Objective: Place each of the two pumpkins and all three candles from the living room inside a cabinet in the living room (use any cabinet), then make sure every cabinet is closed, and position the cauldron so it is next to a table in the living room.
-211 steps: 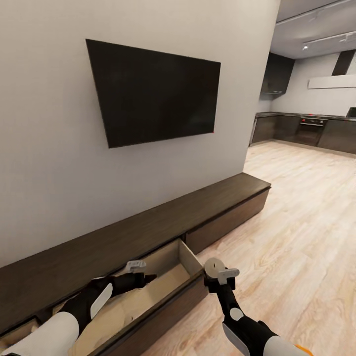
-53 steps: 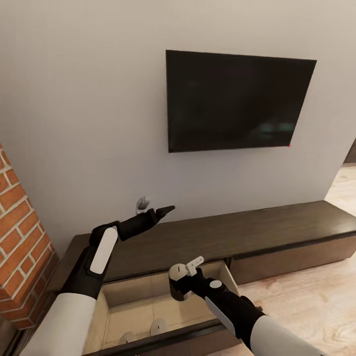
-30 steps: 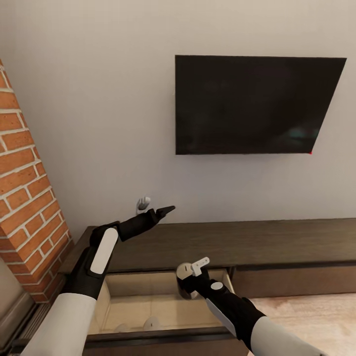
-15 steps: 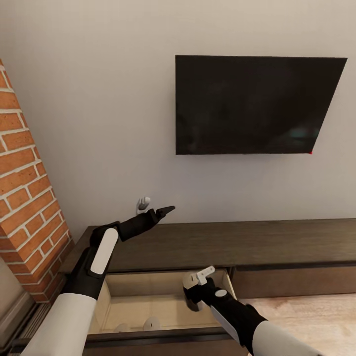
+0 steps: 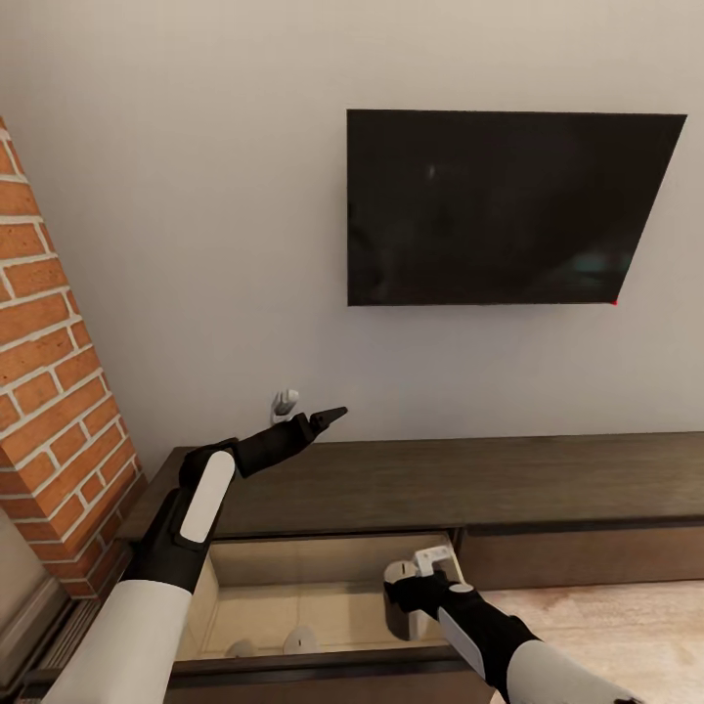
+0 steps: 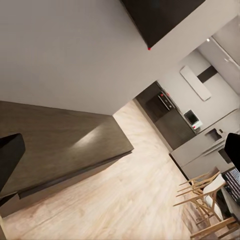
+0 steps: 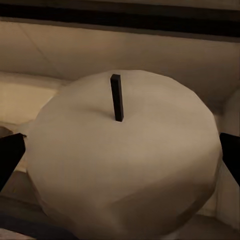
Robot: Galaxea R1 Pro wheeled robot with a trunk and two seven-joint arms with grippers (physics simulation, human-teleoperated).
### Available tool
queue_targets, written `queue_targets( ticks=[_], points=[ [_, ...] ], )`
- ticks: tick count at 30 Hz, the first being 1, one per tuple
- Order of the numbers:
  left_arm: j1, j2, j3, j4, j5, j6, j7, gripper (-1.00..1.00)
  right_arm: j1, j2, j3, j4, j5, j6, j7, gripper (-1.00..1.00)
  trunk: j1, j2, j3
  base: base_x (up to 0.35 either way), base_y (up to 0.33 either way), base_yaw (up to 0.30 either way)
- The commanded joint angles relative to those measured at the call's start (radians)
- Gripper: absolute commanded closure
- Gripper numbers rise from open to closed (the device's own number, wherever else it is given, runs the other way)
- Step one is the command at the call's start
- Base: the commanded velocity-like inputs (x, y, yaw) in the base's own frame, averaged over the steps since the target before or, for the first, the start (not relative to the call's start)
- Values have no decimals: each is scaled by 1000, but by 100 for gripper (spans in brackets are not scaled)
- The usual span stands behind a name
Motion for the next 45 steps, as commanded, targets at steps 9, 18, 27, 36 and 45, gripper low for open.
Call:
queue_targets(
  ticks=[9, 18, 27, 36, 45],
  points=[
    [0, -1, 0, 2, 0, 0, 0, -100, 0, 0, 1, 3, 5, -64, 81, 100, 0, 0, 0, 0, 0, 0],
    [0, -1, -1, 2, 0, -1, -1, -100, 2, 16, 7, 27, 13, -194, 81, 100, 0, 0, 0, 75, 0, 0],
    [0, -1, -1, 4, 0, -2, -1, -100, 3, 28, 17, 122, 12, -266, 78, 100, 0, 0, 0, 182, 0, 0],
    [0, -1, 0, 1, 0, -3, -2, -100, 3, 70, 17, 231, 14, -344, 77, 100, 0, 0, 0, 28, 0, 0],
    [0, 1, 0, 0, 1, -3, -2, -100, 5, 73, 18, 229, 16, -390, 76, 100, 0, 0, 0, 17, 0, 0]
  ],
)
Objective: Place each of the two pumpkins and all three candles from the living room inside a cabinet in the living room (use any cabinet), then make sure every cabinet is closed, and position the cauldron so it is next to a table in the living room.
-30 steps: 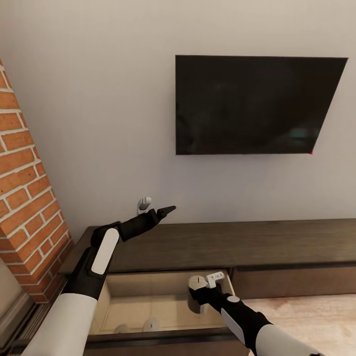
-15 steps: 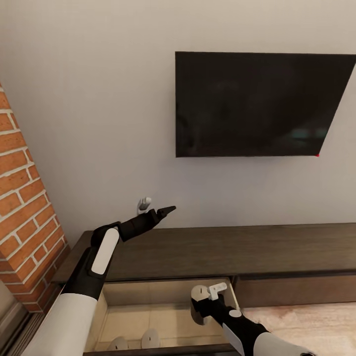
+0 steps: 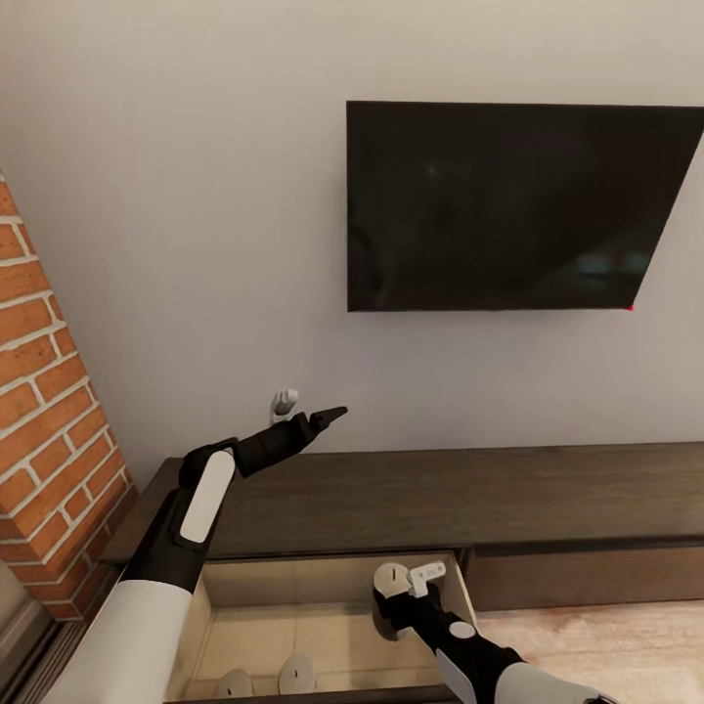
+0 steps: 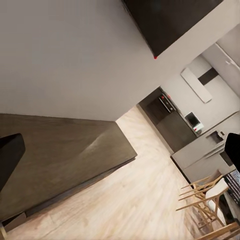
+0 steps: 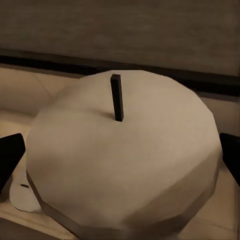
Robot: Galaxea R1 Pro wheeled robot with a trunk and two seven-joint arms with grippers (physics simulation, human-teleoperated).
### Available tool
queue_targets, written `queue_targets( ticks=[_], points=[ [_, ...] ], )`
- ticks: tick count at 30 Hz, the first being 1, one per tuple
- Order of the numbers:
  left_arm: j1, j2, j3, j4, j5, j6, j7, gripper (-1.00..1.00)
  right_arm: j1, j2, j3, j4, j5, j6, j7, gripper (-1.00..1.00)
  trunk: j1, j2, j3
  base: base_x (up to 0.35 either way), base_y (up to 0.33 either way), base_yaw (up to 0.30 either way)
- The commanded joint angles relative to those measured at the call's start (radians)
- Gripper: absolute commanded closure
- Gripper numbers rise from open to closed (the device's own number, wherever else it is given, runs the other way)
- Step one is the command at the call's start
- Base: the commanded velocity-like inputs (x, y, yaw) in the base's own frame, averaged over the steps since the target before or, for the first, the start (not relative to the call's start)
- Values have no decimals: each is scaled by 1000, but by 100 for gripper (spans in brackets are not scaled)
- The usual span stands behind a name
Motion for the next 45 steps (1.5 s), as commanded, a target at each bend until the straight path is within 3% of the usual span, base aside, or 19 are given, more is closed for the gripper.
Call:
queue_targets(
  ticks=[1, 11, 40, 45],
  points=[
    [0, 0, 1, 0, 0, 0, 0, -100, 0, 0, 0, -1, 0, -3, -1, 100, 0, 0, 0, 0, 0, 0],
    [0, 0, 2, -1, 0, 0, 0, -100, 0, 14, 1, 1, 0, -7, -3, 100, 0, 0, -9, 0, 0, 0],
    [0, 0, 2, -2, 1, 0, 0, -100, 0, 16, 0, 4, -4, 1, -7, 100, 0, 0, -54, 0, 0, 0],
    [0, 0, 2, -1, 0, 0, 0, -100, 0, 24, -1, 3, -3, 3, -47, 100, 0, 0, -62, 0, 0, 0]
  ],
)
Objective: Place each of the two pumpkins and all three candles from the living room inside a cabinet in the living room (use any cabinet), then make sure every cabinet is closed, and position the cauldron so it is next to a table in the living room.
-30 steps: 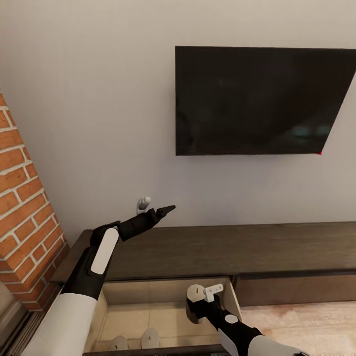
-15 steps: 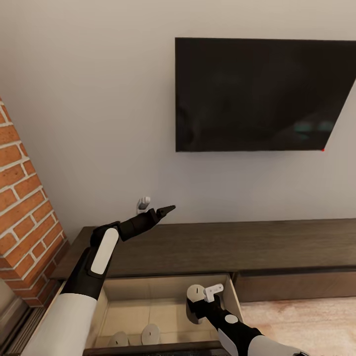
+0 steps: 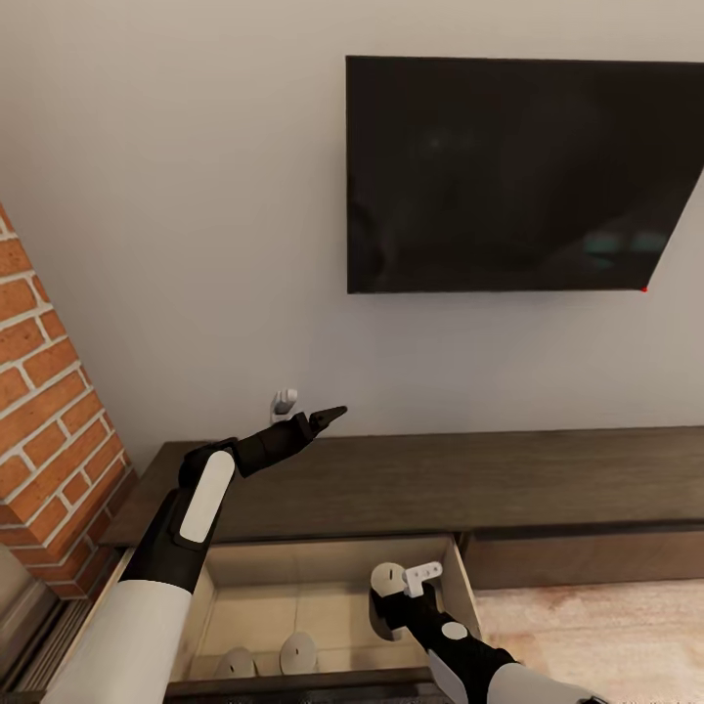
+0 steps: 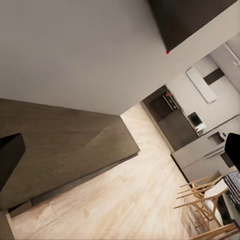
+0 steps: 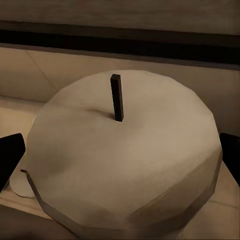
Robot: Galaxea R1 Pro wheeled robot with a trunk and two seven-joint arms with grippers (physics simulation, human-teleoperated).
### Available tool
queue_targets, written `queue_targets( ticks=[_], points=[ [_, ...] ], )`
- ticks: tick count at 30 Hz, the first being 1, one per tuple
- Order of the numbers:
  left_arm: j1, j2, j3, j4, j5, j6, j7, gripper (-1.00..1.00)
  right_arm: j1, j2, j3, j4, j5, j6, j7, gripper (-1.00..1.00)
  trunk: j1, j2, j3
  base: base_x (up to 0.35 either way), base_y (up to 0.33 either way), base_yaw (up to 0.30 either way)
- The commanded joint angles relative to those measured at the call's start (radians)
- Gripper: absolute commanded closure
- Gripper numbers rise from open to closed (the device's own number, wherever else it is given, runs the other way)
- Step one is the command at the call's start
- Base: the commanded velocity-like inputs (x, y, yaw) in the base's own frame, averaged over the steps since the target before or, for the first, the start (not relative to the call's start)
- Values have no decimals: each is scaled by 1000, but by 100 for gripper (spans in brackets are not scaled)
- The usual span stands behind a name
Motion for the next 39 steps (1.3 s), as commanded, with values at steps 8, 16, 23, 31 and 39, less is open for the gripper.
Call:
queue_targets(
  ticks=[8, 16, 23, 31, 39],
  points=[
    [0, 0, -1, 3, 0, 0, 0, -100, 0, 9, -2, -4, 0, 1, -20, 100, 0, 0, -13, 0, 0, 0],
    [0, 0, -2, 5, 0, 0, 0, -100, -4, 13, -2, -5, -4, 28, -22, 100, 0, 0, -26, 0, 0, 0],
    [0, 0, -2, 5, 0, 0, 0, -100, -11, 13, -3, -7, -4, 62, -22, 100, 0, 0, -37, 0, 0, 0],
    [0, 0, -2, 6, 0, 0, 0, -100, -14, 14, -2, -7, -3, 64, -25, 100, 0, 0, -50, 0, 0, 0],
    [0, 0, -2, 6, 0, 0, 0, -100, -14, 13, -4, -6, -5, 61, -25, 100, 0, 0, -63, 0, 0, 0]
  ],
)
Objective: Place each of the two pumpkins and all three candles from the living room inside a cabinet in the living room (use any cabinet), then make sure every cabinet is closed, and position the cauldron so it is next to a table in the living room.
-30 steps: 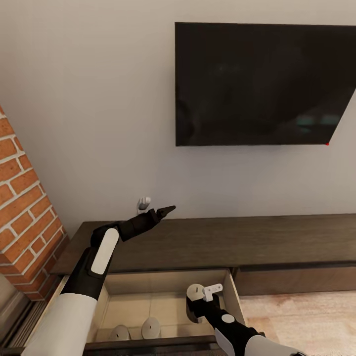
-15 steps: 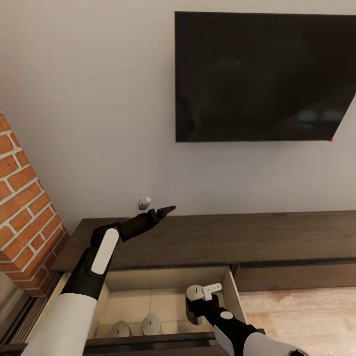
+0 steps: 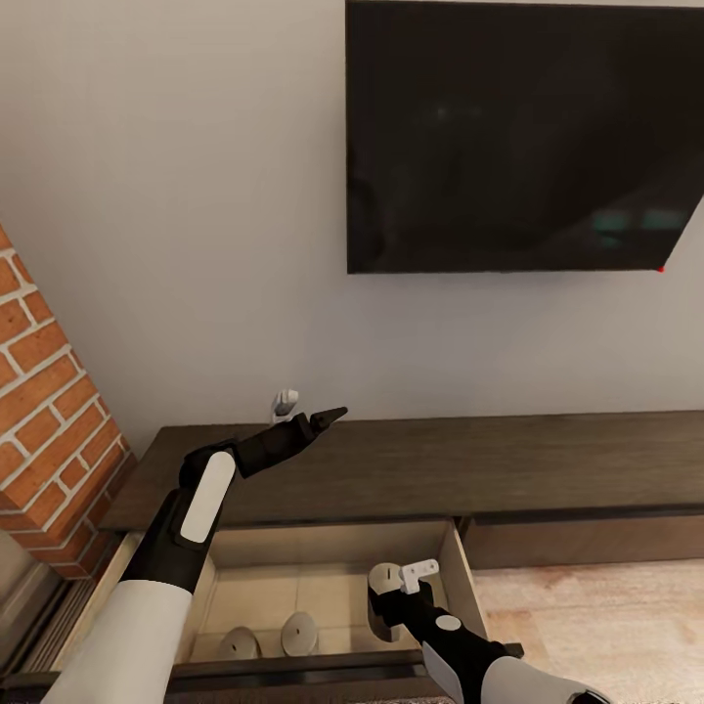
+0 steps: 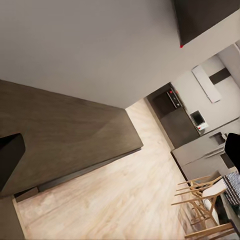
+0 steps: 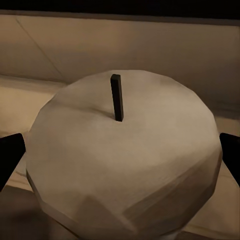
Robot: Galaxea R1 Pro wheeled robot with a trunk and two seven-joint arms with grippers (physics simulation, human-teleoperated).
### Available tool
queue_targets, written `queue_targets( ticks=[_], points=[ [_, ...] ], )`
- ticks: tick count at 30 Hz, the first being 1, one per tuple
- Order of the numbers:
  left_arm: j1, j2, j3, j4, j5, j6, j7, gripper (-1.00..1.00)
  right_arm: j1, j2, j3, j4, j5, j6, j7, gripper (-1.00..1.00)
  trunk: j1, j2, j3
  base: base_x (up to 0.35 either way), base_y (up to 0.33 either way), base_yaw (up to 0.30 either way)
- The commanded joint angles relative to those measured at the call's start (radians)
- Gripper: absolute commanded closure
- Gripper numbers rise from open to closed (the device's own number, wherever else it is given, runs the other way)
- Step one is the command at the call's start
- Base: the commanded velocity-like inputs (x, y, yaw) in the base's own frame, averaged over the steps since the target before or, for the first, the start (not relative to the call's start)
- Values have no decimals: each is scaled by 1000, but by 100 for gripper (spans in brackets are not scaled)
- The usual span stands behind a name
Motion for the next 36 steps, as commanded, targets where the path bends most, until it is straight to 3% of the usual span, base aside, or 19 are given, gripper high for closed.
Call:
queue_targets(
  ticks=[1, 26, 36],
  points=[
    [0, 0, 0, 0, 0, 0, 0, -100, 0, 0, 0, 0, 0, 0, 0, 100, 0, 0, -2, 0, 0, 0],
    [0, -1, 2, 0, 0, -1, -2, -100, 0, 1, 0, 0, 3, -6, 0, 100, 0, 0, -42, 27, 0, 0],
    [0, -2, 0, 1, 0, -1, -2, -100, 0, 0, 0, -3, 7, -8, 0, 100, 38, -70, -89, 0, 0, 0]
  ],
)
